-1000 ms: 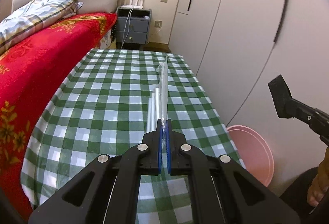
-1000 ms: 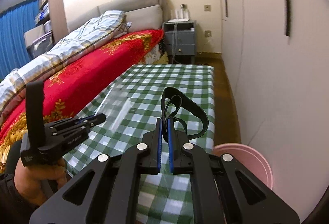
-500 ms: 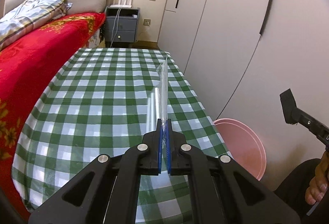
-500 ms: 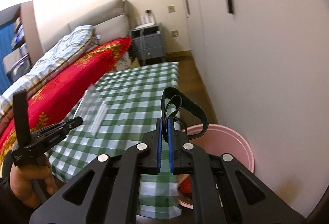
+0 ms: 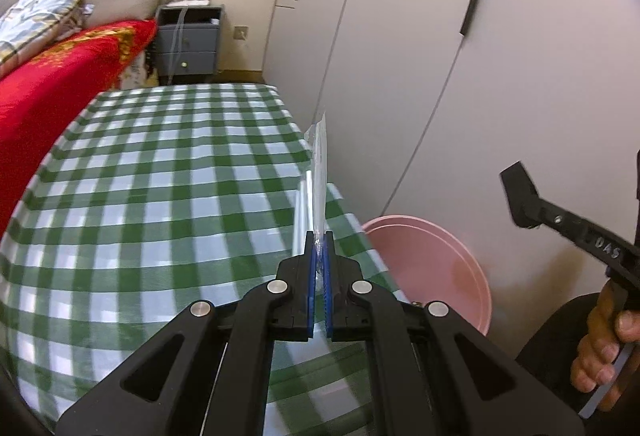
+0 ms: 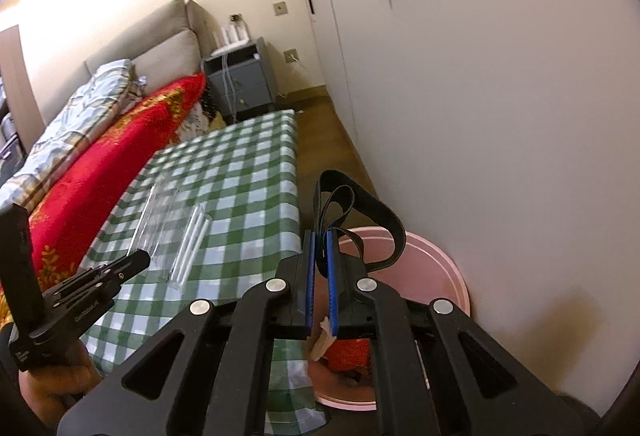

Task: Collect trash
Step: 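Lift the tubes and black strap and carry both over the pink bin, then open both grippers over the bin, dropping the tubes and strap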

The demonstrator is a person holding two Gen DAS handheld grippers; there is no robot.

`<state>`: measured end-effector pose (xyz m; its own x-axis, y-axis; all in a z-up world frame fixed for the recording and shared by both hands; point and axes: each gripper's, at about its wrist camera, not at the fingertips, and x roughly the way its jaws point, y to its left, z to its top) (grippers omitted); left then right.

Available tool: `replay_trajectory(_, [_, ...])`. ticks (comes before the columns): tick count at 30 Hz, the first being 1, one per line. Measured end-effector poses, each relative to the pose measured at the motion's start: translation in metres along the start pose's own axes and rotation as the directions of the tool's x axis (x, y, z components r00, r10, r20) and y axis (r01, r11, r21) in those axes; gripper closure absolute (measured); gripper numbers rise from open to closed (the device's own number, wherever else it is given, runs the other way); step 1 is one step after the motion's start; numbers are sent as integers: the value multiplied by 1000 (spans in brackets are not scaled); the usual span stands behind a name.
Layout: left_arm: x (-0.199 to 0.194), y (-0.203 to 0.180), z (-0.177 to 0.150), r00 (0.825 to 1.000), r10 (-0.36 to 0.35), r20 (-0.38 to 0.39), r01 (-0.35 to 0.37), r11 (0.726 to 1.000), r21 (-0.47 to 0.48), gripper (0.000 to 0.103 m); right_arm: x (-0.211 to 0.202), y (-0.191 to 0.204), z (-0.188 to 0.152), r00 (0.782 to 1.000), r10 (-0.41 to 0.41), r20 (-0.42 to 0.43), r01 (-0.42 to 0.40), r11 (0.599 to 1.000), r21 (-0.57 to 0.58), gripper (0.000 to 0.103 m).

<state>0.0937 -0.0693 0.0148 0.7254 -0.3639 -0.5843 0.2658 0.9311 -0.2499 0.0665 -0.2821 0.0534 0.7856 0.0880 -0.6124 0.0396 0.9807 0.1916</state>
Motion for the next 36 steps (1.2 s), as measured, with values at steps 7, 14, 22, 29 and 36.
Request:
replay_trajectory(7, [23,-25,6,998,-67,-6,67,997,24,100,6,-9,-1,999,-39,-5,39,999,15,97])
replay_trajectory(14, [53,-49,10,986,-162,-46,164,985,56,100,13,-12,-2,996,-94,-9,94,995,19,97])
replay_trajectory(22, [93,-67,8,954,-265,-138,273,961,43,99,18,-22,-2,992,-127,-27,128,990,52,91])
replay_trajectory(29, [104,-52,1,952,-249,-178,252,968,-4,76,21,-28,-2,988,-148,-41,151,985,88,61])
replay_trajectory(36, [82,-39,4,966,-216,-142,217,976,-7,72,16,-30,-3,990,-140,-23,142,985,100,53])
